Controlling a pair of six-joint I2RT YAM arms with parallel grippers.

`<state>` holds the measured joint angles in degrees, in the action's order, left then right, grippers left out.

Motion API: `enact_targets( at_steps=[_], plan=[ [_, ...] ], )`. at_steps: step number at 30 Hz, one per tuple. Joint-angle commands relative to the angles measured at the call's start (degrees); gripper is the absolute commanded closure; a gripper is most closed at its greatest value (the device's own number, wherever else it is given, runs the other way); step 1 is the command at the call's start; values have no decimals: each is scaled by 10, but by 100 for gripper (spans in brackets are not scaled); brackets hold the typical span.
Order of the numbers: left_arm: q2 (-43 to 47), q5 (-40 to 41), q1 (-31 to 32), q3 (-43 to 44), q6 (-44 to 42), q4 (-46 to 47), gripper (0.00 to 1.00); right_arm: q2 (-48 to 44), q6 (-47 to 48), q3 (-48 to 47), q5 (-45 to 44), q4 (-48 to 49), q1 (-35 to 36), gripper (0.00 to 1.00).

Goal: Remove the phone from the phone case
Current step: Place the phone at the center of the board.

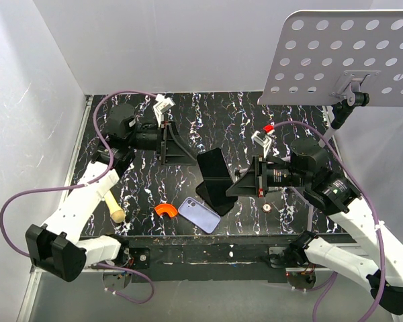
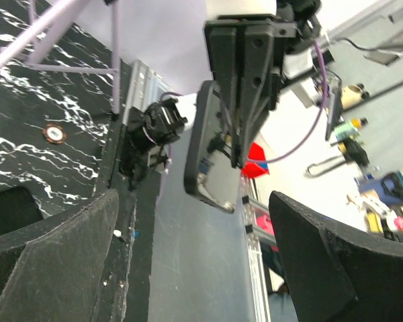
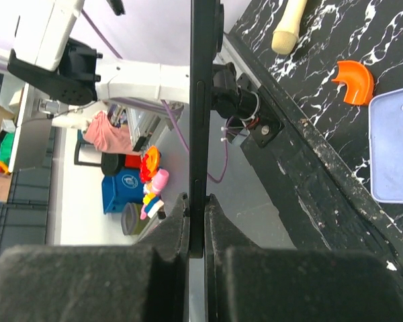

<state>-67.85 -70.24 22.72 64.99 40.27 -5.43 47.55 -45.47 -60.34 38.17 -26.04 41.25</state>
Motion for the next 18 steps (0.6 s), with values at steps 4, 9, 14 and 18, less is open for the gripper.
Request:
enact_targets(
  at_steps=[4, 9, 14, 18],
  plan=[
    [3, -115, 21, 29, -23, 17, 7, -3, 43, -34, 63, 0, 1, 99],
    [-7, -115, 41, 29, -25, 19, 9, -5, 48, -29, 84, 6, 1, 99],
    [-39, -113, 50, 43, -11, 18, 26, -6, 52, -22, 96, 1, 1, 99],
    [-47, -104, 72, 48, -13, 14, 31, -7, 54, -21, 95, -1, 1, 99]
  ],
)
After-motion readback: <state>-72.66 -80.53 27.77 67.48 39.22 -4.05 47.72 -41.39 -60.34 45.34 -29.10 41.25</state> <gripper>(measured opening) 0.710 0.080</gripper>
